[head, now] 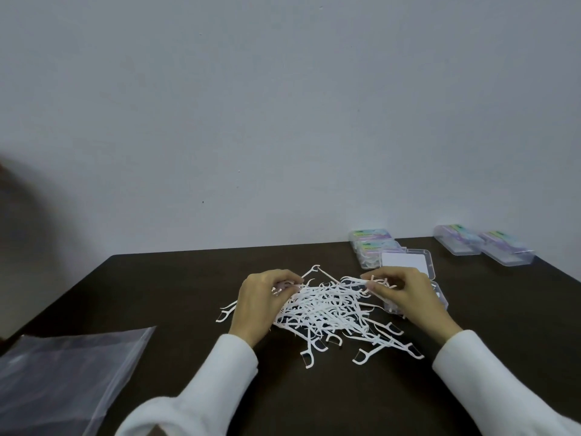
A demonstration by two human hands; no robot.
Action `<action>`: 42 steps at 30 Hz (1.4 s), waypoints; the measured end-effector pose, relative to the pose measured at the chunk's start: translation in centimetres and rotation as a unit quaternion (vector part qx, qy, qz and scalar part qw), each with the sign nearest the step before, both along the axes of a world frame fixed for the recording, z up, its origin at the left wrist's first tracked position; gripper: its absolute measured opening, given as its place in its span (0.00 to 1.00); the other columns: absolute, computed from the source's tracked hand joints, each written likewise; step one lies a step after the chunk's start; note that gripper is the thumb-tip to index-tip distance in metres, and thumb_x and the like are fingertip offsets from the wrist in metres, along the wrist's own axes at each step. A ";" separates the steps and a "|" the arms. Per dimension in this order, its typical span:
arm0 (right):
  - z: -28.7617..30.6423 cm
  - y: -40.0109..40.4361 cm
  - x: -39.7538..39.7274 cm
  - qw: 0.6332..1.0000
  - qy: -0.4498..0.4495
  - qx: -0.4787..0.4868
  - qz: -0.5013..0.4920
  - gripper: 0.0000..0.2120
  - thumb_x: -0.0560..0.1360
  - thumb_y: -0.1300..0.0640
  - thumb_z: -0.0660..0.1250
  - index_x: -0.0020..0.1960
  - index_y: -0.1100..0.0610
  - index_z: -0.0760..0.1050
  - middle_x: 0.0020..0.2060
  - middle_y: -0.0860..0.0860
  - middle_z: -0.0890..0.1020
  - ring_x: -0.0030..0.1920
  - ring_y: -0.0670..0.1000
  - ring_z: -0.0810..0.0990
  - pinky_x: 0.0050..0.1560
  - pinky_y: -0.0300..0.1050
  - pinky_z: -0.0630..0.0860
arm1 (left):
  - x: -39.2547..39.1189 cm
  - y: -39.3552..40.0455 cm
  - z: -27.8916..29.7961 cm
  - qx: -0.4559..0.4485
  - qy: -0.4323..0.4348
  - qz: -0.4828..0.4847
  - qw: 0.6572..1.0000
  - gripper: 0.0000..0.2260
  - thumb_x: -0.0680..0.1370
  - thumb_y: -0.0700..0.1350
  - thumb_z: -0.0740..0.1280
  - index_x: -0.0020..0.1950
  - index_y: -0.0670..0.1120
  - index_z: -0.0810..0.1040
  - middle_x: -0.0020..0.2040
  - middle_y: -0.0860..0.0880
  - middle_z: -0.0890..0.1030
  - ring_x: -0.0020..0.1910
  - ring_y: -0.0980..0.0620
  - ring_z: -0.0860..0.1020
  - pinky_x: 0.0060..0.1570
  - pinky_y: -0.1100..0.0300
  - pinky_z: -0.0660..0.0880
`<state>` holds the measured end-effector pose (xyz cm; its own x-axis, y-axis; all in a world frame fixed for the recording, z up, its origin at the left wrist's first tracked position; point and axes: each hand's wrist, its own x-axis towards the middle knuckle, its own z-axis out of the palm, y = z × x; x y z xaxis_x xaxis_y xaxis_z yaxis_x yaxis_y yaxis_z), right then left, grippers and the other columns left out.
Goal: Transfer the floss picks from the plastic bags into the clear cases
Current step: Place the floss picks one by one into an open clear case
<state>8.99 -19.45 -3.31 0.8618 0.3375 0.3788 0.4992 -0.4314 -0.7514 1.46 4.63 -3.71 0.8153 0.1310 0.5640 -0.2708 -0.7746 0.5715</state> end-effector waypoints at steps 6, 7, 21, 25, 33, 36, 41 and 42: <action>0.0 -0.7 0.7 1.000 0.022 0.008 0.016 0.05 0.72 0.58 0.70 0.45 0.50 0.80 0.44 0.46 0.82 0.47 0.44 0.78 0.45 0.31 0.71 | 0.3 -1.0 0.5 -0.027 -0.003 -0.009 1.000 0.05 0.72 0.45 0.74 0.45 0.54 0.84 0.41 0.62 0.83 0.43 0.65 0.79 0.47 0.69 0.75; 0.0 -0.8 0.8 1.000 0.020 -0.008 0.016 0.04 0.72 0.58 0.70 0.45 0.49 0.81 0.44 0.45 0.82 0.45 0.44 0.78 0.43 0.31 0.70 | 0.4 -1.3 0.5 -0.031 -0.002 -0.013 0.999 0.05 0.72 0.45 0.74 0.45 0.54 0.84 0.41 0.62 0.83 0.44 0.65 0.79 0.47 0.70 0.75; 0.3 -1.2 1.0 0.999 0.020 0.034 0.029 0.06 0.71 0.59 0.72 0.44 0.48 0.81 0.36 0.47 0.83 0.37 0.45 0.80 0.41 0.32 0.74 | 1.1 -4.0 1.4 -0.135 -0.012 -0.035 0.990 0.06 0.71 0.42 0.74 0.42 0.53 0.84 0.39 0.60 0.83 0.43 0.65 0.79 0.44 0.75 0.71; 0.5 -2.0 1.4 0.998 0.013 0.057 -0.005 0.05 0.70 0.60 0.72 0.45 0.52 0.82 0.40 0.47 0.83 0.35 0.40 0.75 0.39 0.27 0.71 | 1.9 -5.5 2.2 -0.171 -0.024 -0.048 0.984 0.05 0.71 0.42 0.74 0.42 0.52 0.85 0.38 0.57 0.84 0.42 0.62 0.80 0.44 0.71 0.74; -0.5 -6.1 3.4 0.990 0.066 0.074 -0.103 0.06 0.71 0.56 0.71 0.41 0.44 0.80 0.44 0.44 0.82 0.51 0.50 0.78 0.56 0.51 0.75 | 4.3 -8.9 4.2 -0.282 -0.047 -0.100 0.953 0.04 0.70 0.37 0.74 0.42 0.45 0.85 0.38 0.53 0.84 0.39 0.61 0.80 0.40 0.71 0.73; -0.6 -6.9 3.7 0.983 0.110 0.118 -0.090 0.06 0.72 0.59 0.70 0.43 0.49 0.80 0.48 0.49 0.81 0.54 0.51 0.78 0.54 0.47 0.74 | 5.2 -10.1 4.2 -0.320 -0.045 -0.115 0.939 0.04 0.70 0.36 0.74 0.42 0.44 0.84 0.38 0.52 0.84 0.38 0.60 0.79 0.41 0.68 0.73; -0.4 -8.4 3.9 0.981 0.119 0.108 -0.110 0.04 0.73 0.60 0.69 0.45 0.53 0.81 0.50 0.51 0.82 0.55 0.51 0.77 0.57 0.50 0.74 | 6.4 -11.5 4.3 -0.353 -0.033 -0.125 0.926 0.06 0.70 0.36 0.74 0.41 0.48 0.84 0.40 0.51 0.85 0.41 0.55 0.81 0.46 0.60 0.78; -0.4 -8.6 3.8 0.982 0.119 0.090 -0.113 0.04 0.73 0.60 0.68 0.45 0.53 0.81 0.49 0.50 0.82 0.54 0.50 0.77 0.58 0.51 0.74 | 6.5 -11.6 4.4 -0.362 -0.035 -0.123 0.923 0.08 0.70 0.36 0.74 0.40 0.49 0.84 0.39 0.52 0.84 0.41 0.55 0.80 0.45 0.61 0.78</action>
